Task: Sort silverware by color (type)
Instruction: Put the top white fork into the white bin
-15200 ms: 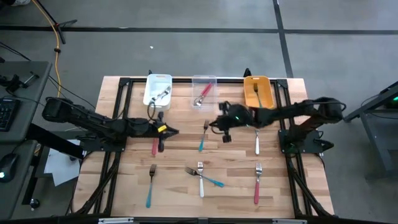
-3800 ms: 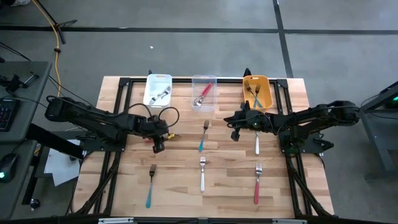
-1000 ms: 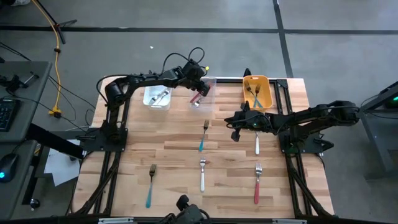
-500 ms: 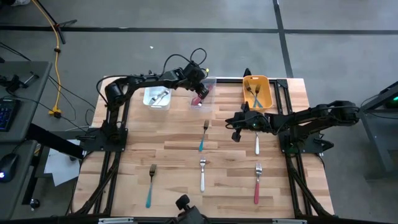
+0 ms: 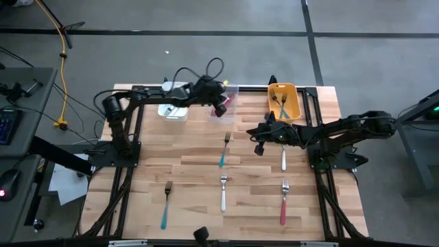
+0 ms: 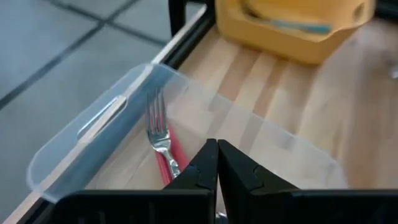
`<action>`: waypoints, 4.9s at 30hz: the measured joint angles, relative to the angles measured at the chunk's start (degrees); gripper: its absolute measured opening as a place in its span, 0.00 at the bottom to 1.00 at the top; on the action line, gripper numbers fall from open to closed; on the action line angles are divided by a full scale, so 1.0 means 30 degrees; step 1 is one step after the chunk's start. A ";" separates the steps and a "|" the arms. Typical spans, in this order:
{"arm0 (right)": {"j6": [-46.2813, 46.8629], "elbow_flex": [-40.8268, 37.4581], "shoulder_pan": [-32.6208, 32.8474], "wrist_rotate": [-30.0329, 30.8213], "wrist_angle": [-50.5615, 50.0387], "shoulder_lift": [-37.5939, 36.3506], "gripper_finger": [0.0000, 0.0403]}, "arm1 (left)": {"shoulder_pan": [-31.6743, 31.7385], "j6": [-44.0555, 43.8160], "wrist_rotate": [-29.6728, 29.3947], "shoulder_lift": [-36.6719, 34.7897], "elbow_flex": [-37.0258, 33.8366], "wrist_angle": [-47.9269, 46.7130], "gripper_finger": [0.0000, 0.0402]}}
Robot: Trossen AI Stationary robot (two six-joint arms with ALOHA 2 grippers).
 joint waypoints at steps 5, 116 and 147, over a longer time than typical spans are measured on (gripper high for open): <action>-0.0685 0.0022 -0.0195 -0.1162 0.2944 0.1980 0.00 | -0.0454 -0.0007 0.0351 -0.3560 -0.4777 0.3636 0.01; 2.6616 0.0912 0.6758 0.3524 -2.2365 0.0017 0.26 | -0.4136 0.0612 -0.1085 -1.2563 -1.7002 1.0658 0.01; 2.7841 0.0107 0.8361 0.3100 -2.0669 -0.0538 0.18 | -0.4231 0.0059 -0.1019 -1.2562 -1.6995 1.0635 0.01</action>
